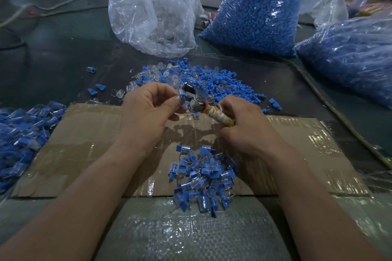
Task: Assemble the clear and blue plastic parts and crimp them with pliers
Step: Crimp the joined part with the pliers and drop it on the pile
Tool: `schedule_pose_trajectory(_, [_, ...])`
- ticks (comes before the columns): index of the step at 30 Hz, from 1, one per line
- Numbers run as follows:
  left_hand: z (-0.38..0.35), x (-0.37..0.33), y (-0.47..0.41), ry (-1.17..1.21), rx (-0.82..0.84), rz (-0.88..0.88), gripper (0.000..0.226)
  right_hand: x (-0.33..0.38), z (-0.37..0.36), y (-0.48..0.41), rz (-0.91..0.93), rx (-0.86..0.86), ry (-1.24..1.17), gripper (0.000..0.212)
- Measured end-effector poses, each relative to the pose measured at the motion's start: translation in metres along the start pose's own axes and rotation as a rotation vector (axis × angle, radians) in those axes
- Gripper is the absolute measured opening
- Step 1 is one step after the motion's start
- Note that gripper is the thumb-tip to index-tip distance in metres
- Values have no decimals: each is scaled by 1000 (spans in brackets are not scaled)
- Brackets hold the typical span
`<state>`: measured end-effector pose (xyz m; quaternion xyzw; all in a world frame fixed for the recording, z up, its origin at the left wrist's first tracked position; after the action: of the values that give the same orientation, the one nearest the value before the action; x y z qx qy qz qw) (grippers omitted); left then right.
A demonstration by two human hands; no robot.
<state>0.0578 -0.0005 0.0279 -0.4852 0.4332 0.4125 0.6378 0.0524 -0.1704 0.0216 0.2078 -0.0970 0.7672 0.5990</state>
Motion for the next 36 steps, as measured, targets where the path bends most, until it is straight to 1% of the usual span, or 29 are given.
schedule_pose_trajectory(3, [0, 0, 0, 6, -1, 2, 18, 4, 1, 1, -3, -7, 30, 36])
schedule_pose_trajectory(8, [0, -2, 0, 23, -15, -19, 19, 9, 1, 2, -1, -12, 24, 36])
schedule_pose_trajectory(12, [-1, 2, 1, 152, -30, 11, 16, 12, 2, 3, 18, -34, 13, 24])
schedule_pose_trajectory(15, [-2, 2, 2, 209, -44, 13, 13, 13, 2, 3, 17, -37, -5, 23])
schedule_pose_trajectory(19, [-4, 2, 3, 213, -56, 10, 14, 14, 4, 5, 9, -46, -71, 22])
schedule_pose_trajectory(23, [-2, 2, 4, 194, -81, 2, 16, 16, 3, 5, -5, -51, -107, 33])
schedule_pose_trajectory(25, [-1, 1, 5, 183, -87, -6, 18, 17, 3, 6, -11, -51, -116, 34])
schedule_pose_trajectory(33, [-1, -1, 6, 198, -87, -8, 18, 17, 2, 4, -7, -82, -78, 29])
schedule_pose_trajectory(36, [-1, 1, 5, 191, -80, 9, 17, 15, -1, 3, 1, -67, -50, 23])
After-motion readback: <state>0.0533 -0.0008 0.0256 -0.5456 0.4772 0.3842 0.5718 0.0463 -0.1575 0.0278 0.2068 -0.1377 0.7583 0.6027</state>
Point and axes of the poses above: each hand's wrist, its own y-axis away from the middle knuckle, its own z-axis out of the back of the hand, x = y × z, the point moved 7 cm from there along -y, towards the middle knuckle, and after that the axes turned 12 degrees about x, right-handed, at the moved point
